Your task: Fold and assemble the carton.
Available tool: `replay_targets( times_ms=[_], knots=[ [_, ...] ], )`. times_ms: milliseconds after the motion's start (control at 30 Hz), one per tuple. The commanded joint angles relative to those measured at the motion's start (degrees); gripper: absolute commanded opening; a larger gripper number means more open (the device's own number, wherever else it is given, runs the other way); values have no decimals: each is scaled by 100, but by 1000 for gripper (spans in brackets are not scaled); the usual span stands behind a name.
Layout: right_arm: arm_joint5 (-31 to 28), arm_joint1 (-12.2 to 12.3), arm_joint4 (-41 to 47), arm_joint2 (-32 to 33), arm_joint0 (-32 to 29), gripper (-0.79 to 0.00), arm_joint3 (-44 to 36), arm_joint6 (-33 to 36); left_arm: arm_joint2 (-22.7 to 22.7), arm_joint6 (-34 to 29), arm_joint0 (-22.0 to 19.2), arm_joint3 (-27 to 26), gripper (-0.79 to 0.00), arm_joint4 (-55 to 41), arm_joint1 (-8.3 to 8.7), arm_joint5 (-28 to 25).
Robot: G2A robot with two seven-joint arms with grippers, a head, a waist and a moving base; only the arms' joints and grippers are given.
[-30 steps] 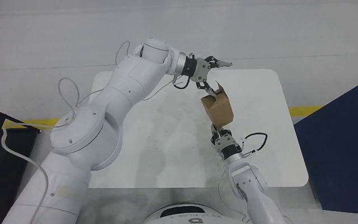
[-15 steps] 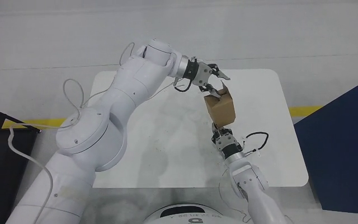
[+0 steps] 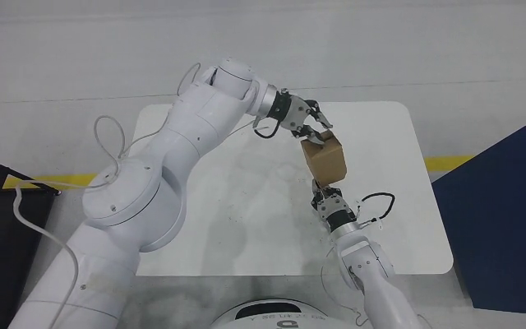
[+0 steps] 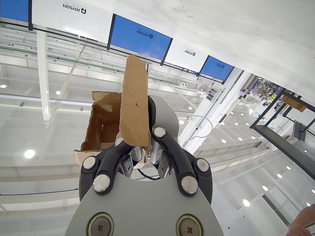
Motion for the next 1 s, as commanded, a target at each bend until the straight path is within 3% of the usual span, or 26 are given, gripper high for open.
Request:
replay_targets(
  times_ms=[0,267,400,567,700,867,967],
  knots=[
    [5,-2,7,-2,2,-785,1,5,31,-9,3,-8,-419,-2,9,-8],
    [1,-8,18,-3,6,-785,9,-6,170,-41,-7,-46,-459,-22,66,-41],
    [-7,-11,26,8,3,-785,16,0,239,-62,-4,-63,-385,-33,108,-62],
    [-13,-14,35,17,-8,-785,12,23,332,-92,-40,-99,-237,-52,178,-91],
    [-3,-14,24,21,-15,-785,4,42,431,-100,-68,-158,-191,-55,235,-99],
    [13,-14,16,30,-29,-785,-22,68,465,-95,-133,-247,-249,-76,314,-94],
    [24,-14,1,32,-33,-785,-38,77,465,-82,-162,-310,-394,-47,363,-82]
  ],
)
